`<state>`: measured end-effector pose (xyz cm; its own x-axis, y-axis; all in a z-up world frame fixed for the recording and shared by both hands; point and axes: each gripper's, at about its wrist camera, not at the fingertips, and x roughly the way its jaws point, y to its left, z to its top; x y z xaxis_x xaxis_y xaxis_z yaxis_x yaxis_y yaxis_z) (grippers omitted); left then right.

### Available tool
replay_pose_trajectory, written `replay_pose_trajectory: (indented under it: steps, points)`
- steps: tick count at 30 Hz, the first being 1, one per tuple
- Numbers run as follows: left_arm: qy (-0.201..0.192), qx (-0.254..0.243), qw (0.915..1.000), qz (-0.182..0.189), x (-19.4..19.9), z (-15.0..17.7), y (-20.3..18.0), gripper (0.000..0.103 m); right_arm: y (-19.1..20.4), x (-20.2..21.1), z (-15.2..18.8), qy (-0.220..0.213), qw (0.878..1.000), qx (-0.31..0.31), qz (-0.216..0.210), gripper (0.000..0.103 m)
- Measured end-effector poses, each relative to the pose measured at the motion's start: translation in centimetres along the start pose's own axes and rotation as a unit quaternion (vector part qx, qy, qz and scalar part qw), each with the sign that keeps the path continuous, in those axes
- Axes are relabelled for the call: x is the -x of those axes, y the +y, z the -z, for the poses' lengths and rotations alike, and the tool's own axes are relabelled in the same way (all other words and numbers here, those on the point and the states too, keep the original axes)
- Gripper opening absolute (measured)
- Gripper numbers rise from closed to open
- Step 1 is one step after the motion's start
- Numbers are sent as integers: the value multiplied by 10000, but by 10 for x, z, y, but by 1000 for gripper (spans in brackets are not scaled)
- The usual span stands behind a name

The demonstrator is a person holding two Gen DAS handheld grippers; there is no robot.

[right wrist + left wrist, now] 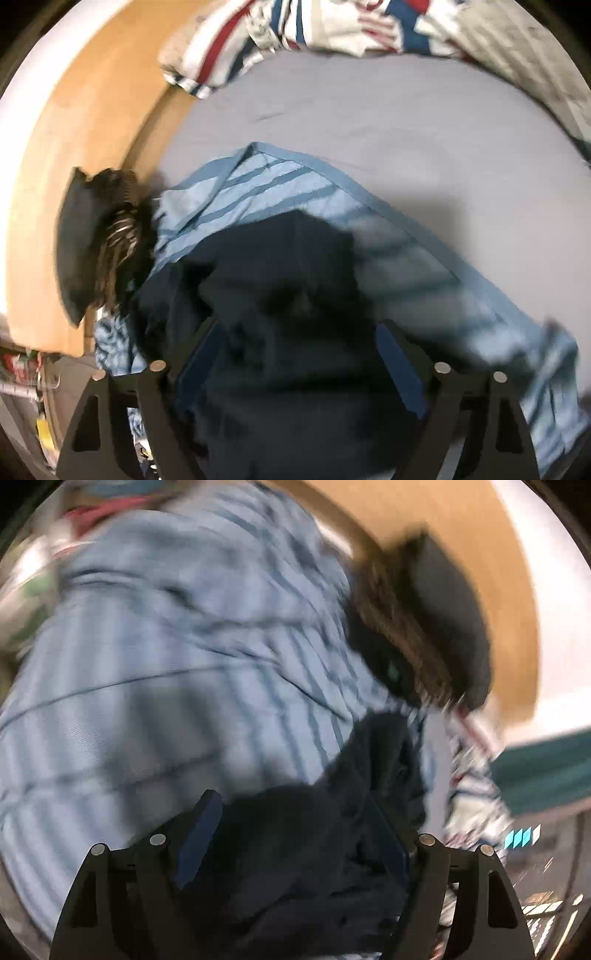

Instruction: Fold clothes

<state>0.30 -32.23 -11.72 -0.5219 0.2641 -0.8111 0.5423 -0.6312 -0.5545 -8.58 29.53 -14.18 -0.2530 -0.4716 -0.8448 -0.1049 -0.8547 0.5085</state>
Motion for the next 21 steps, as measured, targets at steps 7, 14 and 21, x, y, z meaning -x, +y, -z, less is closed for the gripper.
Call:
replay_pose_trajectory:
  steps: [7, 14, 21]
  points:
    - [237, -1133, 9904, -753, -109, -13, -77, 79, 25, -86, -52, 888, 9911, 886, 434, 94]
    - [-130, -1563, 9835, -906, -130, 1, -99, 15, 71, -81, -49, 235, 9702, 2339, 589, 24]
    - [-1334, -1108, 9841, -398, -61, -31, -110, 0, 125, -14, -114, -1102, 9612, 2496, 406, 18]
